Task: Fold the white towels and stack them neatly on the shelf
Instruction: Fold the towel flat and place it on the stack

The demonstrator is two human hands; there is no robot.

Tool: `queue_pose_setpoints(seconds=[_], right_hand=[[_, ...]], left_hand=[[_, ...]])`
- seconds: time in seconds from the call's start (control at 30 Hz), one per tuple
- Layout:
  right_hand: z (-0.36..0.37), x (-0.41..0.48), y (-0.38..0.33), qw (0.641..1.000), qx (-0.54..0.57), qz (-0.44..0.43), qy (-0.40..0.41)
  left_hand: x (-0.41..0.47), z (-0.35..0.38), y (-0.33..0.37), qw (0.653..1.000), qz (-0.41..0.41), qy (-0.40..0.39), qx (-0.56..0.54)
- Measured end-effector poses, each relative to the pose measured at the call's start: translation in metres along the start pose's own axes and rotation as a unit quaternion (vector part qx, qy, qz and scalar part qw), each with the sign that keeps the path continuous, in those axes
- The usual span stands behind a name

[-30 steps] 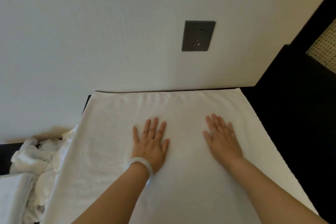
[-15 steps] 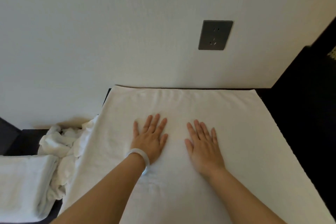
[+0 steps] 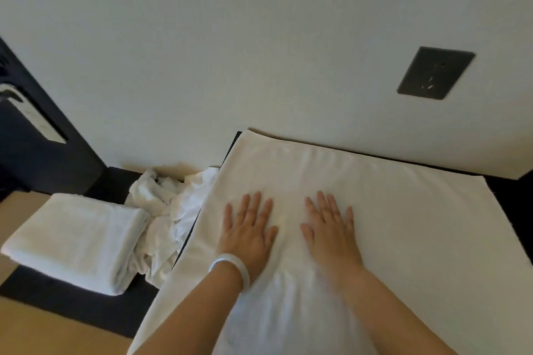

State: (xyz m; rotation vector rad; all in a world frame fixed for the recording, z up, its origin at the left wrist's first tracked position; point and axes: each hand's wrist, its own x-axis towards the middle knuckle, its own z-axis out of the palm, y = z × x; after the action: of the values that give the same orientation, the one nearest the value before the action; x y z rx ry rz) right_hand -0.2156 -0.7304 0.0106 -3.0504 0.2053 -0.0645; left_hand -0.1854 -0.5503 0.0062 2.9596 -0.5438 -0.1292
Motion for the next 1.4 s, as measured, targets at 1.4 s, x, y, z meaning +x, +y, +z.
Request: queue_pose_setpoints(seconds=[1.4], right_hand=[[0.020, 0.082, 0.032, 0.998, 0.048, -0.014, 0.047]], left_hand=[[0.145, -0.011, 0.081, 0.987, 0.129, -0.018, -0.098]])
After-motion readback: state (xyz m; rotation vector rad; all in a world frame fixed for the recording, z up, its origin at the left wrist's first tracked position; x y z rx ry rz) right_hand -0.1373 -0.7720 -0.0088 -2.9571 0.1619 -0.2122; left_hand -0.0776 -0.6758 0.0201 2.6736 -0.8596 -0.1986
